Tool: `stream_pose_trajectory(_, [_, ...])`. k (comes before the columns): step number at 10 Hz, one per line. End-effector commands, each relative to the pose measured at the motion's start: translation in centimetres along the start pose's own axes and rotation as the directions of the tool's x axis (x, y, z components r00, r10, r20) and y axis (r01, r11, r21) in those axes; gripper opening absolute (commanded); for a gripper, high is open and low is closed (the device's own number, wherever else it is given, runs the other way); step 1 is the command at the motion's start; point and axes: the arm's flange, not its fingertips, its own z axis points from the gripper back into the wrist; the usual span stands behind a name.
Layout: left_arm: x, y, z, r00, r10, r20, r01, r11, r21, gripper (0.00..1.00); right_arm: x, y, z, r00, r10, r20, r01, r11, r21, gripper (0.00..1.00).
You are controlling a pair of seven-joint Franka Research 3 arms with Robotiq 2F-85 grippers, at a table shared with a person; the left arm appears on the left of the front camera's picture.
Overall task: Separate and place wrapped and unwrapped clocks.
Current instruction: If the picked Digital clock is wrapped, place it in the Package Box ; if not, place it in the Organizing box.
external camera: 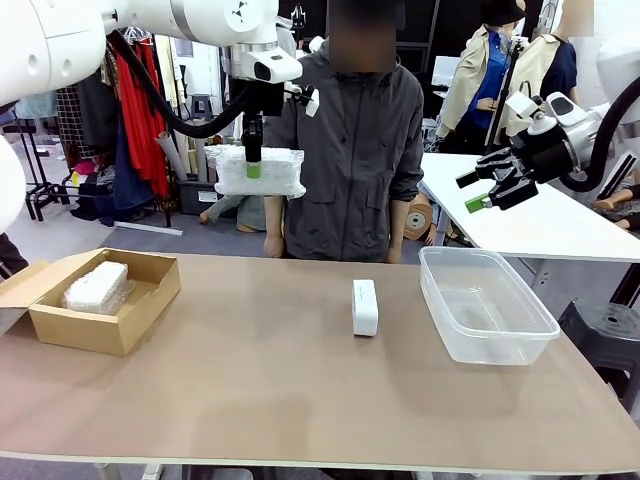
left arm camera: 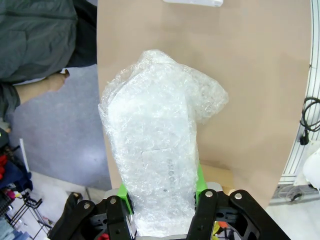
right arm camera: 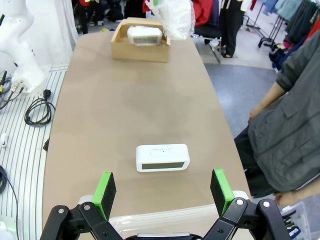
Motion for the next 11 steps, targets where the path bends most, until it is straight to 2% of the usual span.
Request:
stream_pose_trajectory(1, [-0.2,-0.1,0.5,1.0,0.006,0.003,-0.006,1.0,0.002,0.0,0.2,0.1,0.1,1.0,0.003,0.002,-0.003,1.0,0.0,1.0])
stream_pose_trajectory(9, [0.0,0.0,0.0,1.0,0.0,0.0,0.0,1.0,0.0,0.0,0.2,0.1,0.1,1.0,0.003,0.002,-0.003,1.0,0.0,1.0])
stream_pose_trajectory(10, [-1.0,0.5,0.2,0.979,0.202,-0.032,-0.202,0.979,-0.012,0.0,0.2,0.1,0.1,1.0,0.003,0.002,-0.003,1.0,0.0,1.0])
stream_pose_trajectory(11, [-1.8,0.2,0.1,0.934,0.353,-0.055,-0.352,0.936,0.027,0.0,0.2,0.1,0.1,1.0,0.003,0.002,-0.003,1.0,0.0,1.0])
